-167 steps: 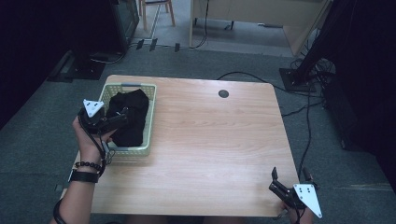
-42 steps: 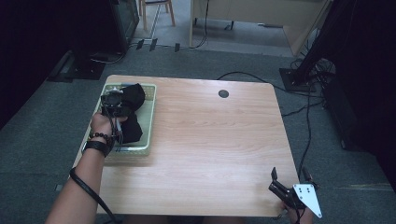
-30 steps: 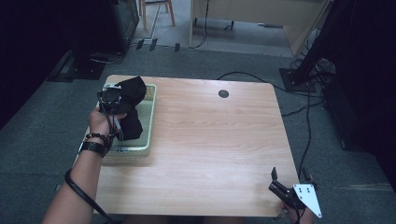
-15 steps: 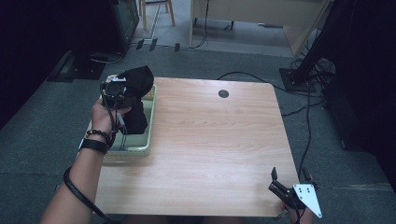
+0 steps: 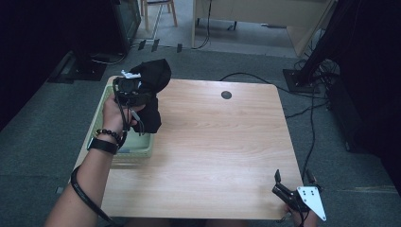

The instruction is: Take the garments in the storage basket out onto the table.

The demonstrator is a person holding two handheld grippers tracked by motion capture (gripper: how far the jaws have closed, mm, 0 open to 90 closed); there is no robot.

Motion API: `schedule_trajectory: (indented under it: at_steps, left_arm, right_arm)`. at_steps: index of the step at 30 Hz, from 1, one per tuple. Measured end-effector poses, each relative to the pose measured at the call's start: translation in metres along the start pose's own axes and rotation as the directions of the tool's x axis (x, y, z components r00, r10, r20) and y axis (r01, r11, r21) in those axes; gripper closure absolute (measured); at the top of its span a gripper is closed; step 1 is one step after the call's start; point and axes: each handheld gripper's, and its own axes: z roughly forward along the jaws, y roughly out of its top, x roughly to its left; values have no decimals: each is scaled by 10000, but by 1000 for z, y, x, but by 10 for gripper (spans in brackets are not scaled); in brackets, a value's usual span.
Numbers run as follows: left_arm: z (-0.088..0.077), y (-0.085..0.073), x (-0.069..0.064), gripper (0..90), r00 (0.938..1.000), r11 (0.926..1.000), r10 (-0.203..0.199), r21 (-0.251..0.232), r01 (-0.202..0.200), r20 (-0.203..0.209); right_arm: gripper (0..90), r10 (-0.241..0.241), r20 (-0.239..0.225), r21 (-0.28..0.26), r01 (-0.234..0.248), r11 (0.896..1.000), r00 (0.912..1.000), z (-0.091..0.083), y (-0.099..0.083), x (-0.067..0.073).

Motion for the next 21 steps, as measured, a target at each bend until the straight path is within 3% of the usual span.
schedule_trajectory:
  at_steps: [8, 21]
  left_arm:
    - [2, 5, -22, 576, 9992, 9996, 262, -66, -260, 300]
    - [18, 0, -52, 574, 9958, 9982, 603, 30, -607, 694]
  right_arm:
    - [0, 6, -2, -11, -6, 10000, 10000, 0, 0, 0]
    - [0, 70, -20, -31, -70, 10000, 10000, 0, 0, -1]
